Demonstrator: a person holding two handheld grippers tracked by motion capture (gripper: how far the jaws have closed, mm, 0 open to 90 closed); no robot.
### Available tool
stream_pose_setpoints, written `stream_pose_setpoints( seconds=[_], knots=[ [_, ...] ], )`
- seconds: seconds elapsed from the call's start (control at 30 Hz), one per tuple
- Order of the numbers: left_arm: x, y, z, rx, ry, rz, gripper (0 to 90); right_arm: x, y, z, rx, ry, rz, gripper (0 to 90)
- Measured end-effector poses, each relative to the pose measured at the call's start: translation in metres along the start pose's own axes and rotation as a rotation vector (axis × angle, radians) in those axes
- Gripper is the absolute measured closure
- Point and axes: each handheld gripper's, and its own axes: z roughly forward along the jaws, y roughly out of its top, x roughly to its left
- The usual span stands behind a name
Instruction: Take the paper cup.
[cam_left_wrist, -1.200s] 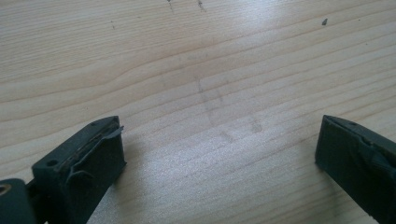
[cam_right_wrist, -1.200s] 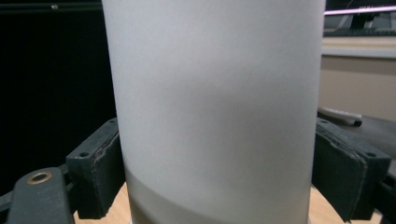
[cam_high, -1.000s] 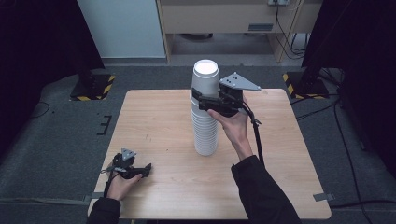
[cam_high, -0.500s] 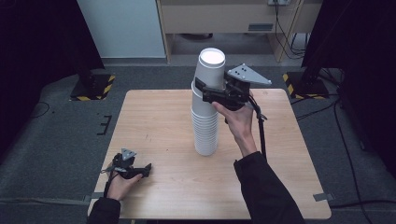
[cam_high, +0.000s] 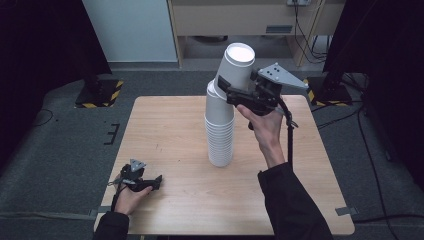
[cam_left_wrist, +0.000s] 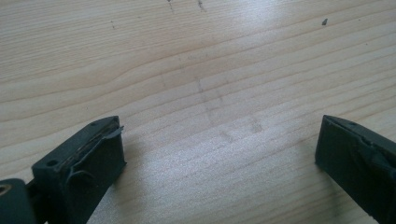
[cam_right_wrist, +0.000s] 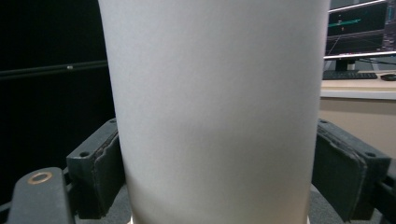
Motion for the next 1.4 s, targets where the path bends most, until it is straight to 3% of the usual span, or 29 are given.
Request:
stream_pose_setpoints(
  seconds=[0.47, 0.9, 1.4],
  knots=[
    [0.0, 0.0, 0.0, 0.0, 0.0, 0.0, 0.5, -0.021, 0.005, -0.033, -0.027, -0.054, 0.017, 14.3],
    [0.0, 0.0, 0.0, 0.0, 0.0, 0.0, 0.4, -0.043, -0.003, -0.066, -0.017, -0.1, 0.033, 14.2],
    [0.0, 0.0, 0.0, 0.0, 0.0, 0.0, 0.4, -0.055, -0.018, -0.09, -0.008, -0.126, 0.06, 14.3]
  ],
)
